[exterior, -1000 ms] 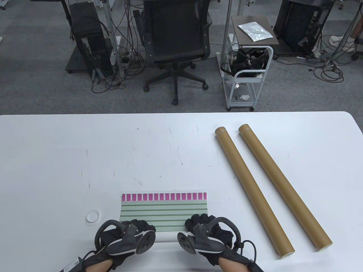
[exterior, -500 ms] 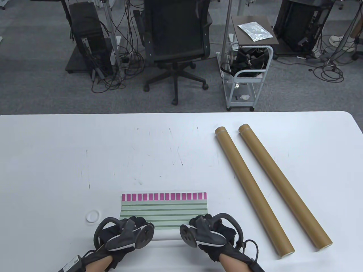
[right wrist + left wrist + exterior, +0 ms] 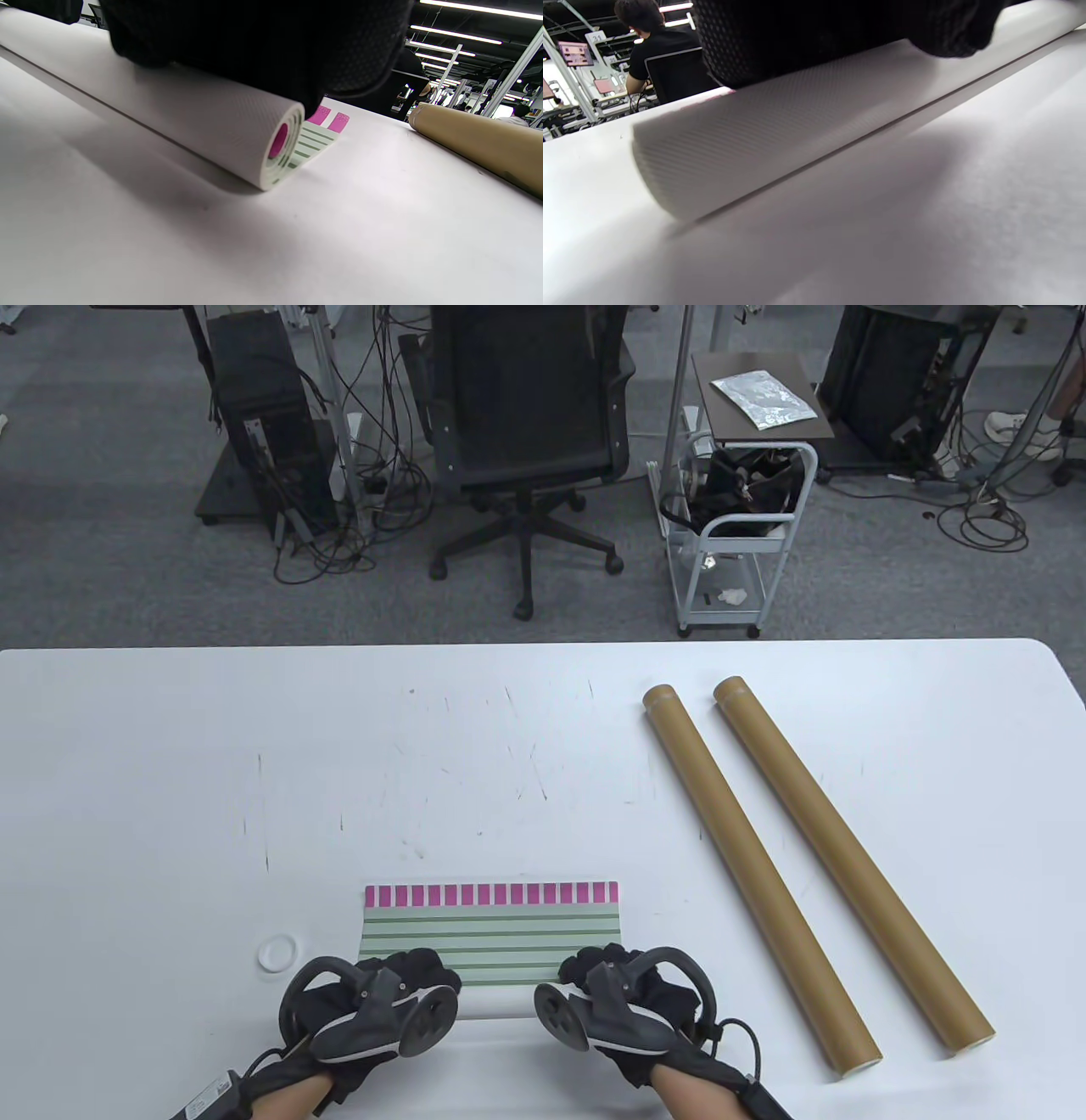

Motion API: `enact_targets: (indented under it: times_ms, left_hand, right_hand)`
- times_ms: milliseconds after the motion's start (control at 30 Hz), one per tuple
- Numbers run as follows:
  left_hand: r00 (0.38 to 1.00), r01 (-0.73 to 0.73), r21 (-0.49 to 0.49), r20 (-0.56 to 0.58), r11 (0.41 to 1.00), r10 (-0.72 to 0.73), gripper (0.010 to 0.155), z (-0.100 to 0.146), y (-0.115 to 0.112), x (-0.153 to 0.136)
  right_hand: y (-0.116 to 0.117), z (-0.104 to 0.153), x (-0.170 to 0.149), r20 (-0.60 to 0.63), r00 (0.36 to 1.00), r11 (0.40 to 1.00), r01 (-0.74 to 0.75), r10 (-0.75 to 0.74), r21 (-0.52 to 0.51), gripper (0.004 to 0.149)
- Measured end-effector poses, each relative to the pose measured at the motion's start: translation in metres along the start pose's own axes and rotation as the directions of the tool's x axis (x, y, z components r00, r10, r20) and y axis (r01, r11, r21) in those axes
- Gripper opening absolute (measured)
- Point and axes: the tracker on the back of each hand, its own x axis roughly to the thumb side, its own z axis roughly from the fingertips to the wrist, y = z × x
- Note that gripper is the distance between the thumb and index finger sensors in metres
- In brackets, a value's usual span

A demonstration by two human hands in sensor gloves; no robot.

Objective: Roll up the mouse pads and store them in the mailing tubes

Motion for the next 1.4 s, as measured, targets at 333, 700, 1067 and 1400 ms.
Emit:
enact_targets:
  times_ms: [333,700,1067,1400]
  left_hand:
    - [1.0,-0.023,-0.017,0.013,1.0,0.023,0.052,0.002,0.0,0.001]
    - [0.996,-0.085,-0.101,-0.049,0.991,0.081,0.049,-0.011,-0.004,-0.008]
    - [0.998,-0.036,-0.024,-0.044,0.999,0.035,0.056,-0.001,-0.01,-0.014]
    - [0.996,-0.041,-0.044,-0.075,0.998,0.038,0.052,-0.006,-0.01,-0.015]
  right_hand:
    - [0.001,-0.002,-0.002,0.034,0.999,0.997,0.03,-0.032,0.066,0.051]
    - [-0.003,0.002,-0.001,0.04,0.999,0.999,0.006,-0.008,0.039,0.051]
    - [0.009,-0.007,-0.004,0.023,0.998,0.994,0.058,-0.061,0.093,0.051]
    - [0.005,-0.004,0.002,0.026,0.999,1.0,-0.027,0.026,0.006,0.053]
